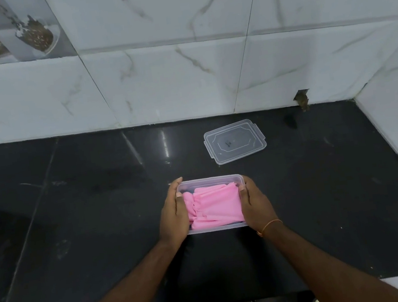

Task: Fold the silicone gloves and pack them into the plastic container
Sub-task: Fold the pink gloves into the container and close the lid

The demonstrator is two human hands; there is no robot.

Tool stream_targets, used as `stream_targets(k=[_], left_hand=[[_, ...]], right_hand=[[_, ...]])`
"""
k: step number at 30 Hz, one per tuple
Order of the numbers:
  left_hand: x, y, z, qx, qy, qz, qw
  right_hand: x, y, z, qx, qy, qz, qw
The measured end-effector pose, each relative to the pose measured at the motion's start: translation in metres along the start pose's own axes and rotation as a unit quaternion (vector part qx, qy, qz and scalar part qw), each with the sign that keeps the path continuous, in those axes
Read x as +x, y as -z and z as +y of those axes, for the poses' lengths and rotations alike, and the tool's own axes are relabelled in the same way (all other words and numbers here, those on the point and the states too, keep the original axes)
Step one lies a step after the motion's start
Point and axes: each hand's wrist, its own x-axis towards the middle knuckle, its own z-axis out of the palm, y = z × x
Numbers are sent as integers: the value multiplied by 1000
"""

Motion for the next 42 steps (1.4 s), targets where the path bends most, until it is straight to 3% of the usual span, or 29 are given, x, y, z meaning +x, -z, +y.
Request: stream_targets(k=[8, 14, 19, 23, 27, 30, 34, 39, 42], left_hand=[[5, -1, 2, -4, -6, -13, 1000], [11, 10, 7, 5, 21, -61, 998], [57, 14, 29, 32, 69, -28, 997], [112, -2, 59, 21, 142, -88, 986], [146, -33, 77, 59, 165, -150, 973], [167, -57, 81, 138, 143, -145, 969], [185, -72, 81, 244, 106, -136, 954], [201, -79, 69, 202, 134, -127, 962], [200, -73, 63, 121, 152, -116, 974]], right_hand=[[-2, 4, -3, 16, -10, -3, 1000], [1, 14, 0, 40, -16, -53, 998], [36, 42, 6, 22, -54, 38, 998], [95, 73, 12, -20, -76, 63, 995], [150, 86, 22, -12, -135, 50, 989], [177, 85, 28, 34, -189, 33, 981], [197, 76, 36, 71, -185, 31, 980], [200, 61, 33, 100, -186, 72, 975], [196, 59, 23, 179, -214, 82, 957]])
